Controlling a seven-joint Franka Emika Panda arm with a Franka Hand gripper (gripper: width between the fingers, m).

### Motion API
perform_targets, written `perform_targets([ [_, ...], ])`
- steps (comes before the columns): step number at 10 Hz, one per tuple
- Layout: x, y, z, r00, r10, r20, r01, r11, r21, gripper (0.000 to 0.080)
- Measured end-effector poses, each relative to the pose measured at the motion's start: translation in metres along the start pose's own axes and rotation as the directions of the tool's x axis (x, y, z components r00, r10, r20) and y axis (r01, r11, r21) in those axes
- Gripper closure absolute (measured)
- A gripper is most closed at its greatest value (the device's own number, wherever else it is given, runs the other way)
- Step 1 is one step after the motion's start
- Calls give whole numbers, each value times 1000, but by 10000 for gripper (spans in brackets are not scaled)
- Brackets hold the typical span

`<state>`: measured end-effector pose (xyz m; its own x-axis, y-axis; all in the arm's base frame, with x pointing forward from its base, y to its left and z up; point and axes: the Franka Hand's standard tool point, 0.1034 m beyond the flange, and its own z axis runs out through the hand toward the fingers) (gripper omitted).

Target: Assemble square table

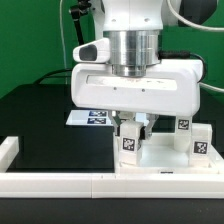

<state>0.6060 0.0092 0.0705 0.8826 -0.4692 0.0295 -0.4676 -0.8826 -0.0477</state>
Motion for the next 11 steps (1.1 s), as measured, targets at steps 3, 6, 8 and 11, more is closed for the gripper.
perform_targets([
  [3, 0, 0, 0, 984, 176, 0, -176, 984, 2, 511],
  [6, -2, -5, 1, 815, 580, -6, -580, 815, -8, 511],
  [8, 0, -4, 2, 572, 820, 17, -820, 572, 11, 511],
  [11, 7, -4, 2, 376, 925, 49, -925, 373, 65, 418],
])
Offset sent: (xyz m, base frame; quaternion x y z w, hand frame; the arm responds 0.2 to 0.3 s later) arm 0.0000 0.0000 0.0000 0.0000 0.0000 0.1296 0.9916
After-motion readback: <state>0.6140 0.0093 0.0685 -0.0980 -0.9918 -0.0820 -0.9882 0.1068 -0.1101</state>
